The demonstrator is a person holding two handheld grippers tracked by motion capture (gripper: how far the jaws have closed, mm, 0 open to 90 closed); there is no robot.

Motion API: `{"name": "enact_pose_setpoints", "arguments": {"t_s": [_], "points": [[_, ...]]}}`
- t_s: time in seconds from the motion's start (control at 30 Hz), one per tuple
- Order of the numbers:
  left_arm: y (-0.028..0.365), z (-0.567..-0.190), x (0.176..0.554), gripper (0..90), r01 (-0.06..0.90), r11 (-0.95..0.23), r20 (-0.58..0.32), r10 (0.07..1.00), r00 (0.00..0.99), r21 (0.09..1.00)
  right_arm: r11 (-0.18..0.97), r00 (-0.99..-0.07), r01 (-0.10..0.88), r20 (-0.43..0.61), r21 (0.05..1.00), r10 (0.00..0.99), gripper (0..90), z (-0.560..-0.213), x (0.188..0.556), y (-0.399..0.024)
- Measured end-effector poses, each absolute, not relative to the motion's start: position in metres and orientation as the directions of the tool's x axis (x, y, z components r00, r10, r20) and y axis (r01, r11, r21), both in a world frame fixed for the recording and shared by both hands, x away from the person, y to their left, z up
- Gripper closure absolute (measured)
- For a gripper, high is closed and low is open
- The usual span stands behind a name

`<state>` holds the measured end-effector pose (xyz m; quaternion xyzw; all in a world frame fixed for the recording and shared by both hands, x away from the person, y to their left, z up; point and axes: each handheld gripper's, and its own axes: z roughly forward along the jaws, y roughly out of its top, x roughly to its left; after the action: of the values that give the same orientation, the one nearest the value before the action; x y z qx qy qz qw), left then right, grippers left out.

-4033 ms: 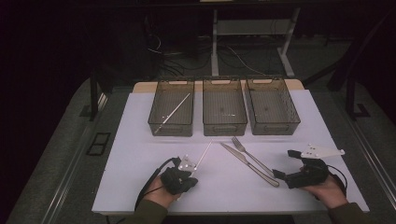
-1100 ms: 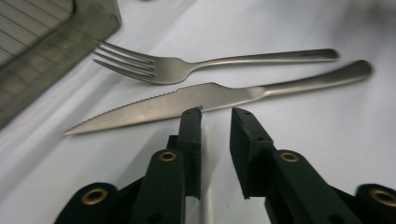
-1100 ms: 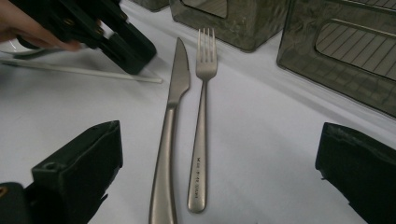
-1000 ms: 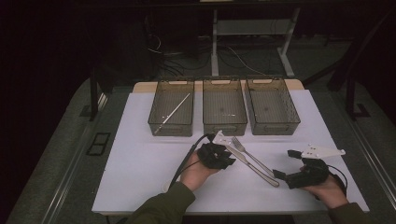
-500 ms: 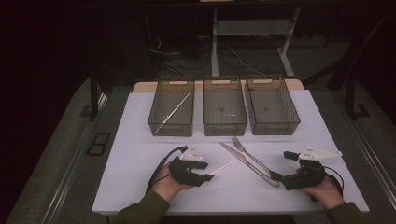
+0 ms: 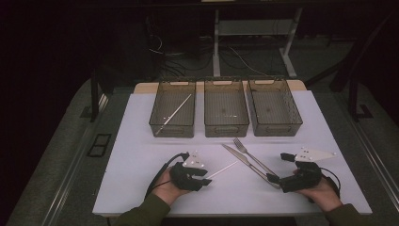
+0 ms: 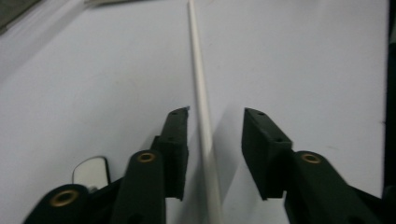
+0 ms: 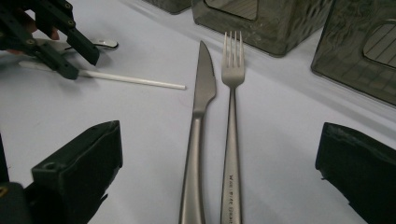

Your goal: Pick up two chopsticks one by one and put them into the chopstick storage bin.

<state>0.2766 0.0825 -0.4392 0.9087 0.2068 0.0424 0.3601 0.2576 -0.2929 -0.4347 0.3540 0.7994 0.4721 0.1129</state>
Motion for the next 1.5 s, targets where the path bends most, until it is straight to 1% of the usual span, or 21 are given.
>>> {"name": "enact_pose_setpoints", "arguments": {"t_s": [0.03,0.1,0.3,0.4,0.43,0.5,0.53,0.83,0.93,1.17,1.27,1.5], "points": [[0.083,-0.439,0.278,66.1,0.339,-0.658,-0.065,0.404,0.912,0.673,0.304,-0.723,0.460,0.153,0.834,0.673,0.5,-0.435,0.258,-0.293],[0.082,-0.438,0.279,68.7,0.353,-0.648,-0.084,0.408,0.909,0.675,0.311,-0.725,0.457,0.146,0.833,0.673,0.5,-0.435,0.258,-0.292],[0.073,-0.435,0.281,76.0,0.362,-0.661,-0.081,0.415,0.906,0.658,0.311,-0.725,0.458,0.147,0.833,0.673,0.5,-0.435,0.258,-0.292],[0.065,-0.437,0.283,79.4,0.362,-0.678,-0.071,0.417,0.906,0.640,0.311,-0.725,0.459,0.148,0.833,0.673,0.5,-0.435,0.258,-0.292],[0.063,-0.438,0.285,80.0,0.349,-0.689,-0.057,0.409,0.911,0.635,0.311,-0.725,0.458,0.147,0.833,0.673,0.5,-0.435,0.258,-0.292],[0.060,-0.439,0.284,80.8,0.371,-0.689,-0.062,0.429,0.901,0.622,0.309,-0.724,0.459,0.150,0.833,0.673,0.5,-0.434,0.258,-0.292],[0.060,-0.439,0.286,82.0,0.359,-0.696,-0.050,0.422,0.905,0.622,0.309,-0.725,0.457,0.148,0.834,0.673,0.5,-0.434,0.258,-0.292],[0.059,-0.439,0.286,84.7,0.413,-0.672,-0.083,0.466,0.881,0.614,0.307,-0.726,0.456,0.149,0.835,0.672,0.5,-0.434,0.258,-0.293],[0.060,-0.437,0.286,84.7,0.416,-0.674,-0.094,0.460,0.883,0.610,0.308,-0.726,0.455,0.148,0.835,0.671,0.5,-0.433,0.258,-0.293],[0.056,-0.427,0.282,84.8,0.407,-0.644,-0.107,0.452,0.886,0.648,0.304,-0.724,0.457,0.151,0.836,0.673,0.5,-0.433,0.258,-0.293],[0.056,-0.422,0.282,84.8,0.425,-0.614,-0.136,0.460,0.878,0.665,0.304,-0.725,0.456,0.151,0.836,0.672,0.5,-0.433,0.258,-0.293],[0.064,-0.404,0.290,84.8,0.441,-0.547,-0.170,0.474,0.864,0.712,0.302,-0.724,0.458,0.153,0.836,0.673,0.5,-0.433,0.258,-0.294]]}}
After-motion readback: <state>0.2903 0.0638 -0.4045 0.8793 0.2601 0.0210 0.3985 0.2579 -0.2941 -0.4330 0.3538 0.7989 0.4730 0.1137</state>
